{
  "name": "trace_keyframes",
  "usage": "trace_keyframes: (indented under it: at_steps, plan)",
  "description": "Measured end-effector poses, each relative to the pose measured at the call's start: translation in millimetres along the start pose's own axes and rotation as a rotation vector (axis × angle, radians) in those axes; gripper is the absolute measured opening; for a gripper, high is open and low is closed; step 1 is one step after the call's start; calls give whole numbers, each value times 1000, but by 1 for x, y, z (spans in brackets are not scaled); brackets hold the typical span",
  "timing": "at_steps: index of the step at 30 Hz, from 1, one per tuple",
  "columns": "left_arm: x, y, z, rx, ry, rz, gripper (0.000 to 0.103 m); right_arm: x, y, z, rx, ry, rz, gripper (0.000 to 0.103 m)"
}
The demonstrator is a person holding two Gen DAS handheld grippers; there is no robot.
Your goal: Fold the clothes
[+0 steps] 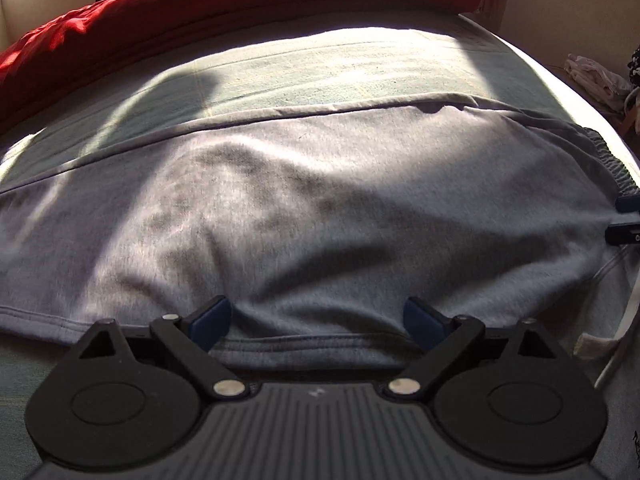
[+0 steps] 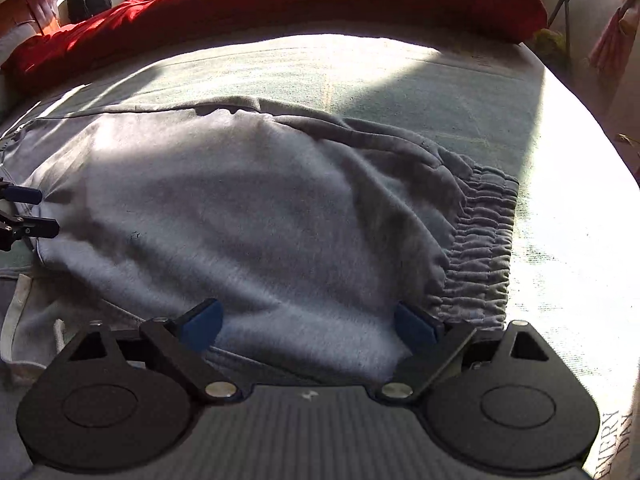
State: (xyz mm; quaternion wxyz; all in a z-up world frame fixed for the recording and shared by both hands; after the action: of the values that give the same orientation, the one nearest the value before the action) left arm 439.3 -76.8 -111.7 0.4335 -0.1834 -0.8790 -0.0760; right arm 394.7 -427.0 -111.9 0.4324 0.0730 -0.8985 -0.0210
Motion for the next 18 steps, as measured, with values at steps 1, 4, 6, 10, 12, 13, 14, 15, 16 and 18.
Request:
trace_keyframes:
  at_steps: [1,4,6,10,12,13,14,15,16,18]
  plan:
    - [4,-1,-2,-1,-12,-1,93,2,2,-2,-14,-4,-5,96]
    - [10,-14,-10,-24,-52,21,93,8,22,-10,-1,-33,-59,96]
    - [6,-24,-11,-46,-46,46,93,5,45,-17,41,-46,-82,96]
    - [-8,-21,5,-70,-2,-3,93,-10,77,-13,119,-13,-101,96]
    - [-1,-4,8,-9,-11,10,93,-17,83,-7,146,11,-94,96]
    - [5,3,8,17,-19,11,93,-15,79,-6,139,8,-85,96]
    - [11,11,7,42,-28,12,93,-13,75,-4,130,3,-76,96]
    - [17,17,6,56,-41,-8,93,-10,69,-4,113,-1,-76,96]
    - [22,23,5,87,-49,-8,93,-6,63,-3,91,-3,-77,96]
    - [32,35,5,153,-65,-1,93,1,54,-3,52,-11,-81,96]
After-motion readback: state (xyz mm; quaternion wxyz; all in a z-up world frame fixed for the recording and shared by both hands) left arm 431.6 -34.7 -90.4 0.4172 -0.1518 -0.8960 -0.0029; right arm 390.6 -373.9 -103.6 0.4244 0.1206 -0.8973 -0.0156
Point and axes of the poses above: each gripper's, at about its wrist camera, not at the fingertips, and x roughly against the way its jaws point, y to its left, z to its underside, the point moved 4 cm from there along -x, roughly the way its jaws point, and after that the axes turned 5 degrees about -y, right-handed, at the moved point
